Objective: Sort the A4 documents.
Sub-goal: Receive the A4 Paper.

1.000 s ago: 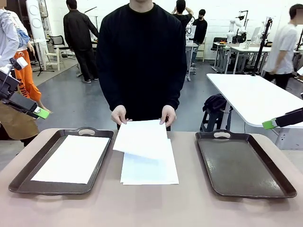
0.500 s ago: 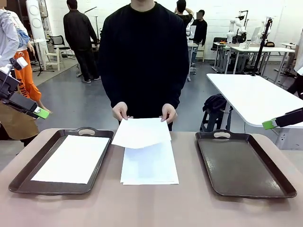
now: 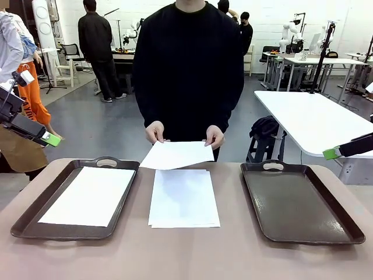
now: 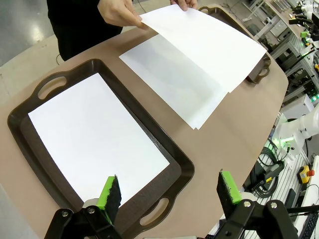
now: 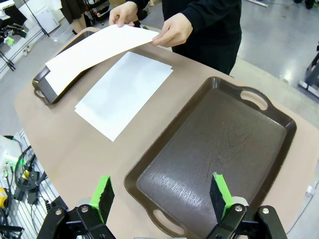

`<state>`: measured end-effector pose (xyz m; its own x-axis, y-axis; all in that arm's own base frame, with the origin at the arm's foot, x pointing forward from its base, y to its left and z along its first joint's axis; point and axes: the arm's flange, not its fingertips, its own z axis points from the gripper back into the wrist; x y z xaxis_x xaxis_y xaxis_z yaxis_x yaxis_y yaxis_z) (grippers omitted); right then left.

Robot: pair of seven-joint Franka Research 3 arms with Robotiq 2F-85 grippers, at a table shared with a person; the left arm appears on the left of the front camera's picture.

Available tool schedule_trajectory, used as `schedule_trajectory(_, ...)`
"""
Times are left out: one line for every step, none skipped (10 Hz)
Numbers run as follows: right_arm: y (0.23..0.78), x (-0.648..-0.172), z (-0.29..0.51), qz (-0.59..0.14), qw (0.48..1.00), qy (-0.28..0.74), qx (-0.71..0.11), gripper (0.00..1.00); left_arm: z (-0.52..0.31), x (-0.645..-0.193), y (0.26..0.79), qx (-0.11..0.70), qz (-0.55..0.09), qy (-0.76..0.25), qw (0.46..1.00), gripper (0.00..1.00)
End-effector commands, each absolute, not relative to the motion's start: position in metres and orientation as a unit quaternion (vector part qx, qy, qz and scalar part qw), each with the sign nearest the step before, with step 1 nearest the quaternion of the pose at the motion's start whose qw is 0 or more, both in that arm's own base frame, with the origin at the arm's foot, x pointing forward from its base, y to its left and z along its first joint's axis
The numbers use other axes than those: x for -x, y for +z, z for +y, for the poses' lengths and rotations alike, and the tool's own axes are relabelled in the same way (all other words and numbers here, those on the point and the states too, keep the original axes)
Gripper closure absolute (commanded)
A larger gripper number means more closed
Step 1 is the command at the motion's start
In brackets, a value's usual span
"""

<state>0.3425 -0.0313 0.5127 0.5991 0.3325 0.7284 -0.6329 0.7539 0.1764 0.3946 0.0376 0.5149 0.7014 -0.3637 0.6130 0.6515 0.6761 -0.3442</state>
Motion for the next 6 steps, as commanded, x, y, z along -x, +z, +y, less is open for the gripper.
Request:
schedule_trajectory(0.5107, -0.3439, -0.0312, -0.351, 0.865, 0.279, -0.224, 0.0, 0.0372, -0.3932, 0.5151, 0.28, -0.258, -0.289, 0.878, 0.0)
schedule_trajectory(0.5107, -0.3439, -0.0312, -0.351, 0.865, 0.279, -0.224, 0.0, 0.0372, -0.3932, 0.5151, 0.28, -0.258, -0.289, 0.878, 0.0)
schedule_trajectory(0.5107, -0.3439, -0.0312, -0.351, 0.865, 0.279, -0.224, 0.0, 0.0372, -0.3932, 0.5151, 0.28, -0.258, -0.289, 0.878, 0.0)
schedule_trajectory(0.5107, -0.3439, -0.0312, -0.351, 0.865, 0.279, -0.224, 0.0, 0.0372, -0.3932, 0.5151, 0.28, -0.258, -0.289, 0.878, 0.0)
schedule_trajectory(0.5107, -0.3439, -0.0312, -0.351, 0.865, 0.279, -0.224, 0.0, 0.0372, -0.3932, 0.5151, 0.28, -0.258, -0.289, 0.878, 0.0)
schedule_trajectory(0.5107, -0.3439, -0.0312, -0.351, 0.865, 0.279, -0.224, 0.0, 0.0372, -0.3932, 0.5151, 0.28, -0.258, -0.289, 0.878, 0.0)
